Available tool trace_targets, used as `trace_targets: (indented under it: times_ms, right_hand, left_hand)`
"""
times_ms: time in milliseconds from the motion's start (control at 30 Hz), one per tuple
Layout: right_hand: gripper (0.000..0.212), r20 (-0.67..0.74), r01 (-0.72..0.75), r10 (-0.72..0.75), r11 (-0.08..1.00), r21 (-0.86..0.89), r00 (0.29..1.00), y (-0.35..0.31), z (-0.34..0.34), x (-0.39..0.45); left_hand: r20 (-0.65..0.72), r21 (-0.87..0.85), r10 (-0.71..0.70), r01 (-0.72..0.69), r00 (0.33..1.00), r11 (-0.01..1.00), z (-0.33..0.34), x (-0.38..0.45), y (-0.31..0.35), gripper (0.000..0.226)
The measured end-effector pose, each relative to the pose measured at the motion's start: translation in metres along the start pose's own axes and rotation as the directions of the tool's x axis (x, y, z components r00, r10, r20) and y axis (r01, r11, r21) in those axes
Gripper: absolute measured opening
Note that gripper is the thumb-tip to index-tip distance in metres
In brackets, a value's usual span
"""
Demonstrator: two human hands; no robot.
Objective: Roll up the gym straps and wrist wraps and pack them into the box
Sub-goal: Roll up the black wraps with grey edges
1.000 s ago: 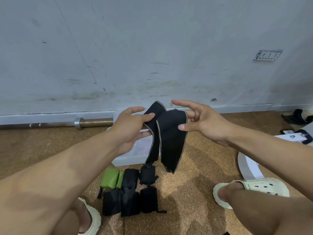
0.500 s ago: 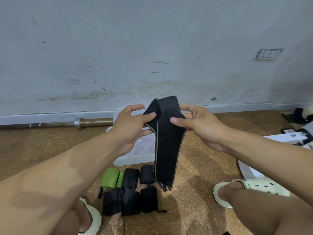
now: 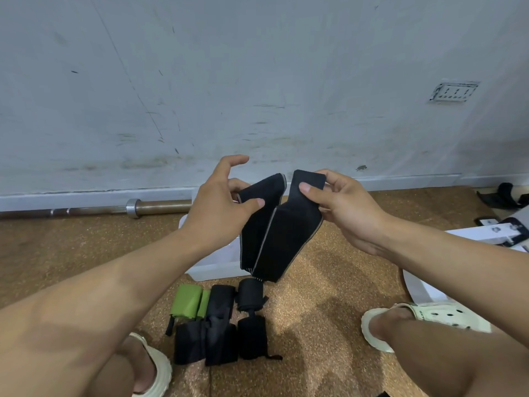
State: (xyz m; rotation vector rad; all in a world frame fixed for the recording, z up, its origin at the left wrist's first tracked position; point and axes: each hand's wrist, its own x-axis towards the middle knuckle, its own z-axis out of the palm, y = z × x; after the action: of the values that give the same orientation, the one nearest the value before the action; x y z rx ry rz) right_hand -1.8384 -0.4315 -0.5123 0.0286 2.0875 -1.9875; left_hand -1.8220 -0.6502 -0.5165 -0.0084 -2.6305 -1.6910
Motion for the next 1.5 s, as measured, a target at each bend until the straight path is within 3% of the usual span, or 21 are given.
trace_targets:
  times_ms: [233,300,433,567,800,967,1167,1300,1433,1500]
  right_hand:
    - [0.013,-0.023,-0.041,0.042,0.999,0.026,0.999,-0.003,0.002,0.001]
    - [0.012,-0.043,-0.029,0.027,0.998,-0.051,0.999,-0.003,0.002,0.000]
    - [0.032,0.000,0.039,-0.040,0.979,-0.200,0.999,-0.003,0.004,-0.005]
    - [0.015,-0.035,0.067,-0.079,0.962,-0.263,0.996,-0.004,0.010,-0.007]
    - [0.014,-0.075,0.093,-0.092,0.996,0.016,0.993,-0.011,0.011,-0.002]
    - [0.016,0.047,0.003,0.005,0.984,-0.177,0.999,-0.006,0.010,-0.006]
    - [0.016,-0.125,0.064,-0.080,0.990,-0.126,0.989,-0.001,0.014,-0.001]
    - [0.012,-0.054,0.007,-0.011,0.996,-0.089,0.998,-0.004,0.014,-0.003]
    - [0.012,0.040,-0.058,0.076,0.936,-0.346,0.996,0.003,0.013,-0.006]
    - [0.013,-0.007,-0.047,0.048,0.947,-0.318,0.999,0.004,0.014,-0.006]
  left_hand:
    - [0.007,-0.087,-0.008,0.009,1.000,0.996,-0.001,0.002,0.002,0.060]
    - [0.026,-0.086,0.006,-0.004,1.000,0.996,-0.002,0.003,0.002,0.061]
    - [0.110,-0.074,0.037,-0.029,0.993,0.997,-0.003,0.004,0.001,0.067]
    - [0.159,-0.127,0.041,-0.021,0.986,0.992,-0.003,0.002,0.004,0.070]
    - [0.104,-0.293,-0.106,0.132,0.989,0.947,0.007,-0.001,0.006,0.084]
    - [-0.043,-0.446,-0.194,0.155,0.980,0.881,0.011,0.003,0.009,0.081]
    - [0.096,-0.397,-0.283,0.297,0.954,0.868,0.013,0.005,0.001,0.118]
    - [-0.002,-0.432,-0.289,0.260,0.957,0.863,0.023,0.000,0.000,0.094]
    - [-0.095,-0.532,-0.342,0.243,0.935,0.811,0.019,0.005,0.003,0.085]
    - [-0.058,-0.536,-0.355,0.271,0.933,0.799,0.014,0.007,0.002,0.090]
